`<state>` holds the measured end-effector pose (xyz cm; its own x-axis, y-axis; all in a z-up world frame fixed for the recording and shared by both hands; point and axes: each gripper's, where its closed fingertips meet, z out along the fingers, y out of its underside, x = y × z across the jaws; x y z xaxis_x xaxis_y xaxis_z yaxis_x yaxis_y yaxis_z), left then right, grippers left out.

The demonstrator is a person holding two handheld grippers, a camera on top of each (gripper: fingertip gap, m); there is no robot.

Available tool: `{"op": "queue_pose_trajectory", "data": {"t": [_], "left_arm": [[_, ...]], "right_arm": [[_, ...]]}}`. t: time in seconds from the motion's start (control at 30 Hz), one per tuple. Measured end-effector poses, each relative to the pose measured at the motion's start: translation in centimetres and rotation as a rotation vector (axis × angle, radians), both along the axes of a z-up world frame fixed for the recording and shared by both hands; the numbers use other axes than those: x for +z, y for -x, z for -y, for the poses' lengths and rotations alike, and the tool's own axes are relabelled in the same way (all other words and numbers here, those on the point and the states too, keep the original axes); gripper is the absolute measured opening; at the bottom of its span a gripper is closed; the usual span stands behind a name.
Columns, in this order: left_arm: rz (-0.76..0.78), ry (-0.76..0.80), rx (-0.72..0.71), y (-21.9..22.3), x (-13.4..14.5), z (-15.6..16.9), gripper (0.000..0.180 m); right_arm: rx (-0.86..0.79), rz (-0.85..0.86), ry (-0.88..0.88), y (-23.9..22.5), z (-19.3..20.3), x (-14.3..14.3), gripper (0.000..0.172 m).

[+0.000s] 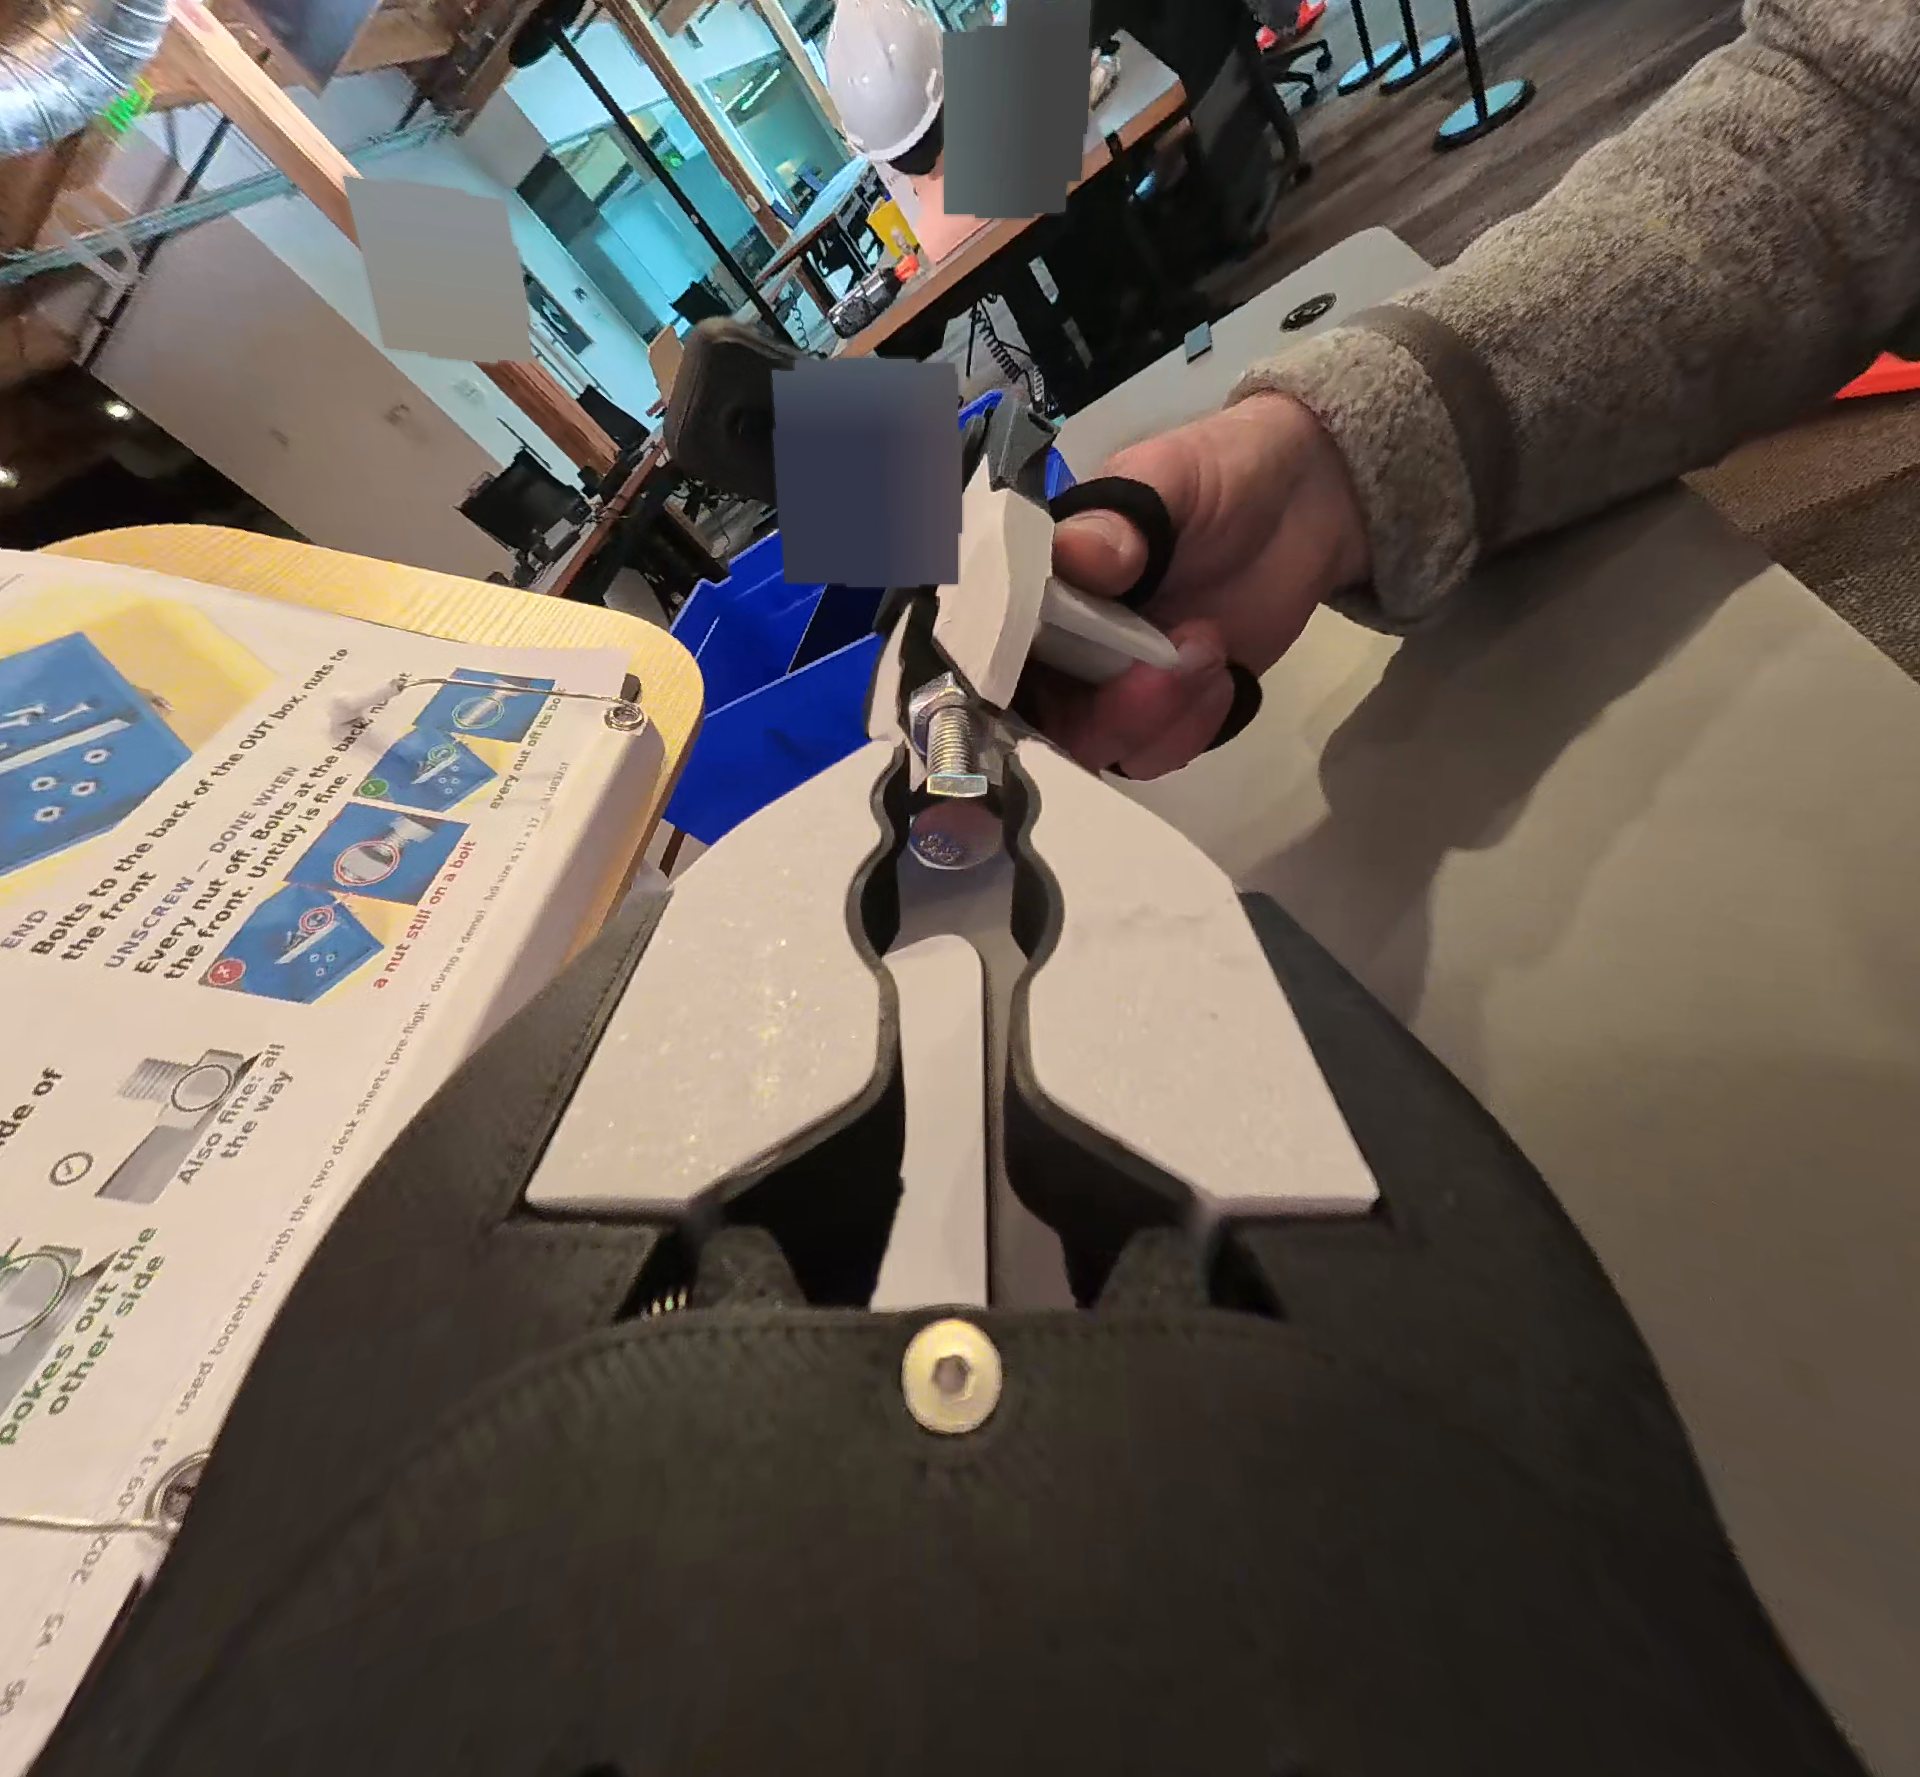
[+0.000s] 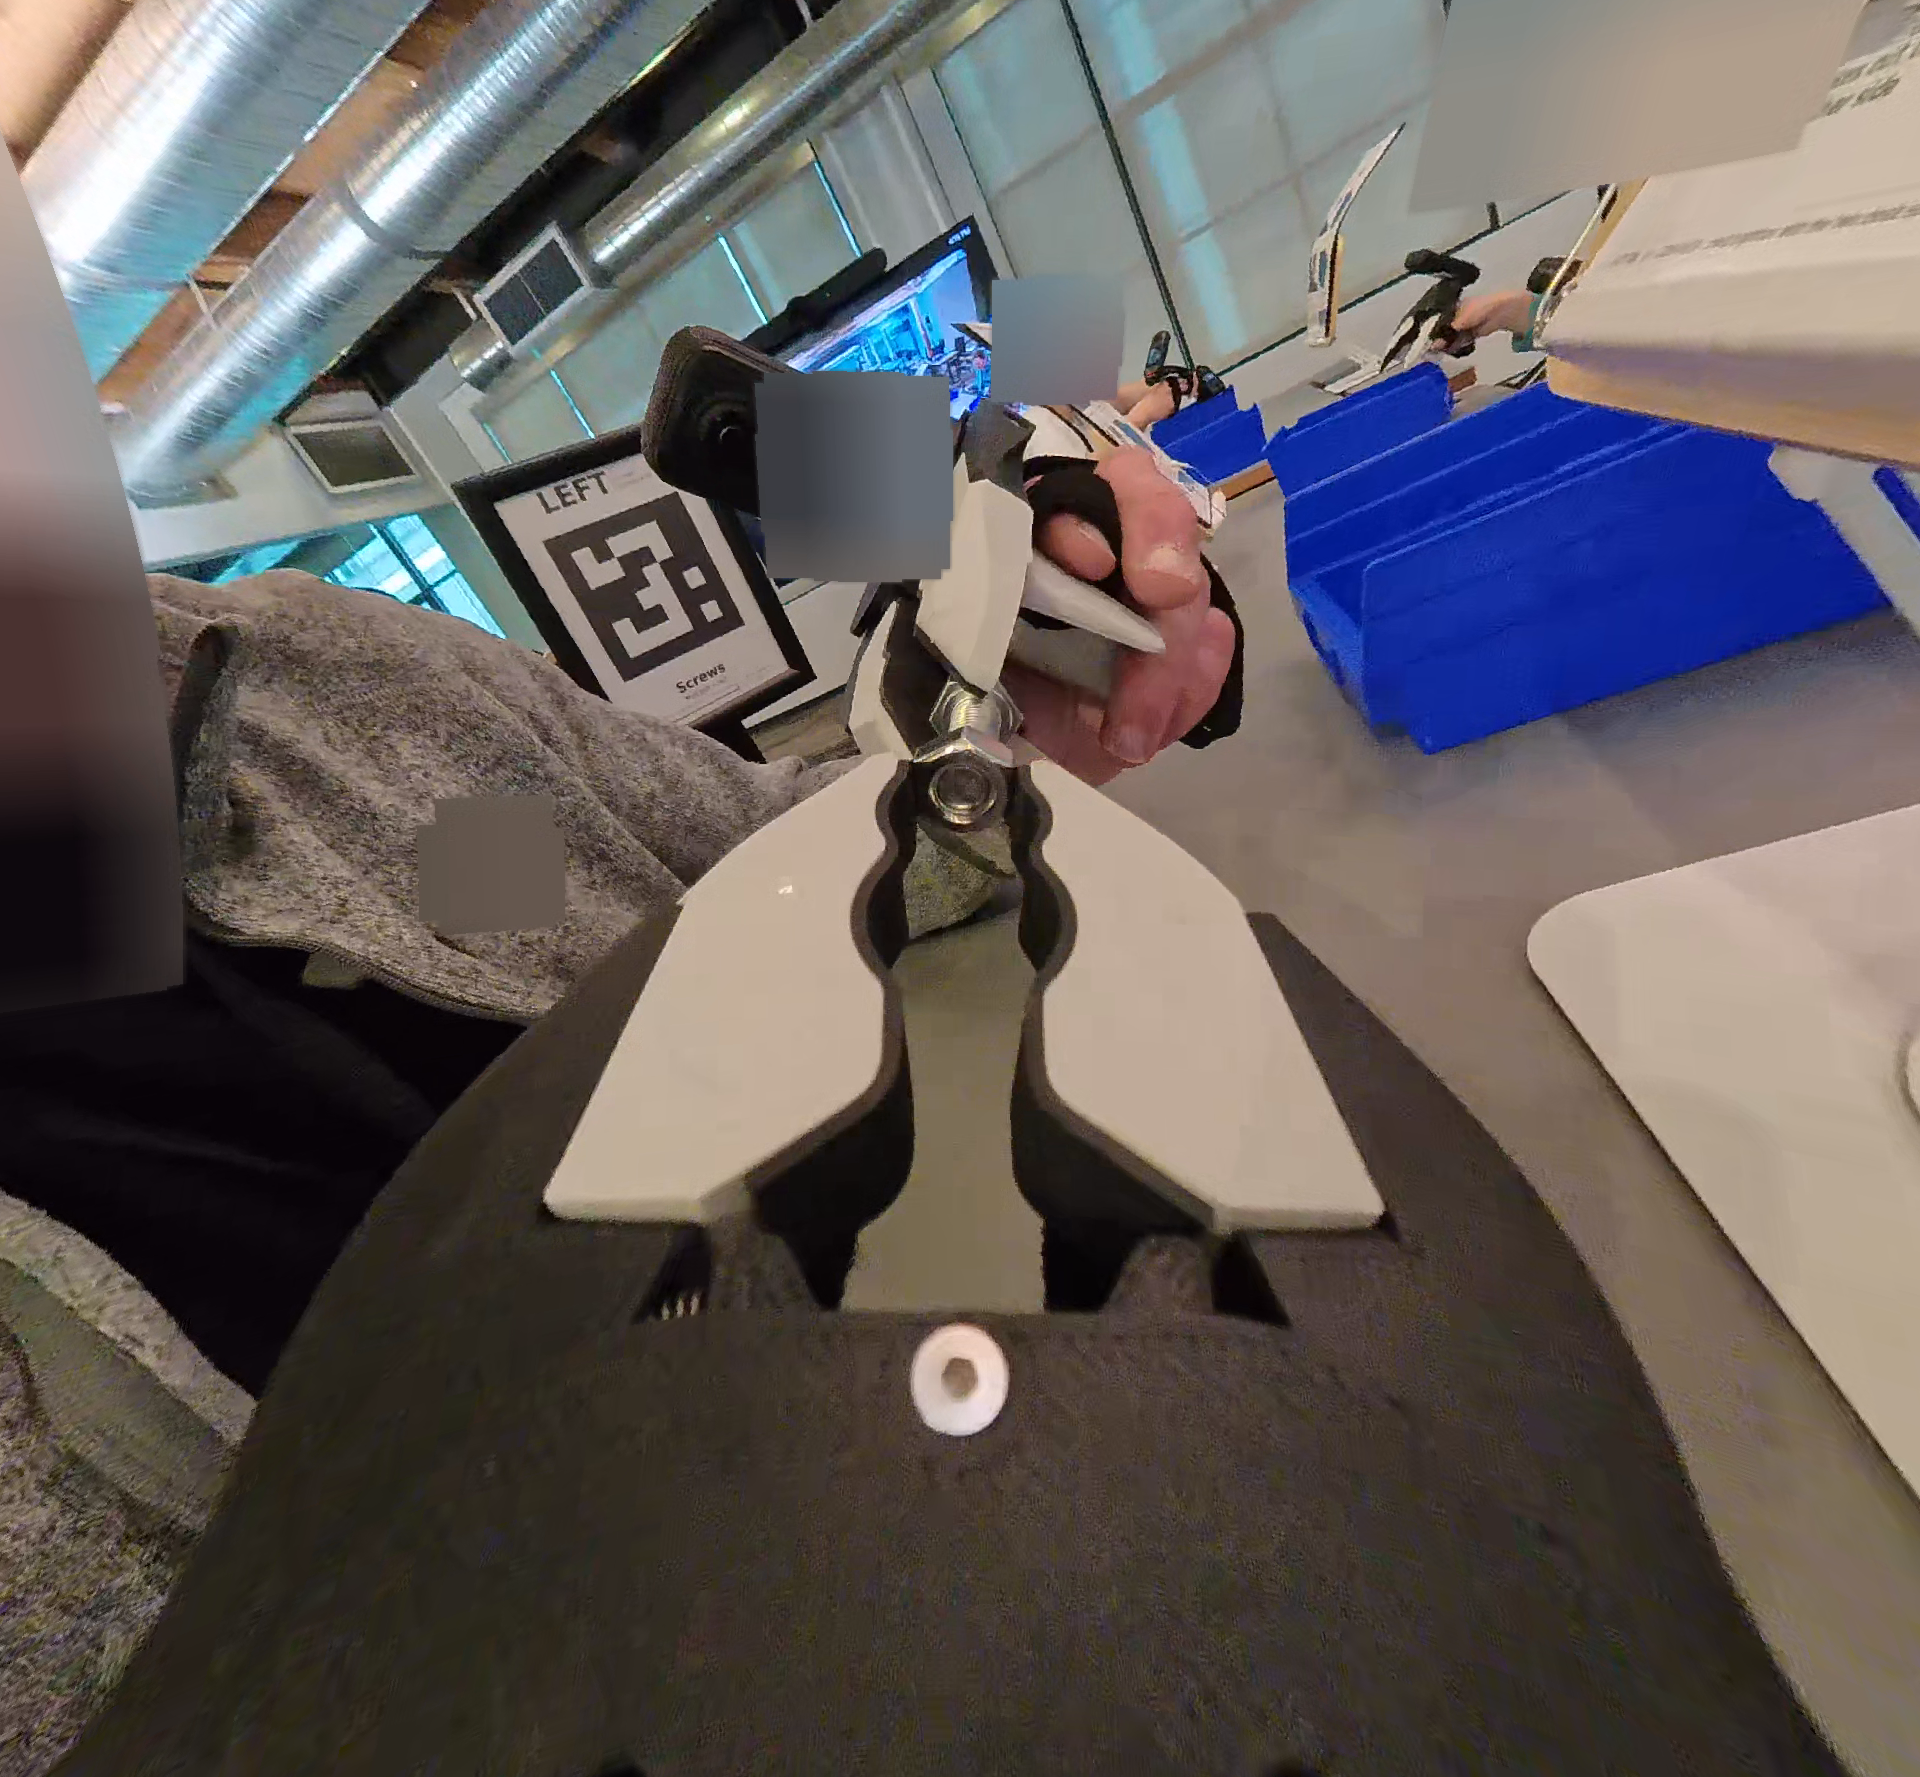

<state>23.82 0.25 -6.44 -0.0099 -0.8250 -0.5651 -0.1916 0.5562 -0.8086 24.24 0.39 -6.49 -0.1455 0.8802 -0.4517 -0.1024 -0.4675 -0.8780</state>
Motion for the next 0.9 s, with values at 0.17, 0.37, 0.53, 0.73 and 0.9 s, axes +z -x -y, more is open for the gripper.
{"op": "queue_pose_trajectory", "data": {"t": [0.17,0.37,0.53,0.73,0.9], "left_arm": [[0.009,0.025,-0.007,0.1,0.2,0.1,0.015],[0.004,0.001,0.010,0.1,0.3,-0.1,0.028],[-0.001,0.005,-0.001,0.0,0.2,0.2,0.019],[0.008,0.445,-0.112,0.1,0.2,0.2,0.019],[0.057,0.926,-0.362,0.4,0.8,1.1,0.019]], "right_arm": [[0.003,-0.013,0.007,0.1,0.0,0.1,0.017],[0.019,-0.060,0.024,-0.3,0.1,0.7,0.017],[0.053,-0.060,0.044,-0.1,0.5,0.6,0.017],[-0.090,0.057,-0.219,0.1,0.6,0.4,0.018],[-0.293,0.328,-0.791,0.4,1.2,1.0,0.018]]}}
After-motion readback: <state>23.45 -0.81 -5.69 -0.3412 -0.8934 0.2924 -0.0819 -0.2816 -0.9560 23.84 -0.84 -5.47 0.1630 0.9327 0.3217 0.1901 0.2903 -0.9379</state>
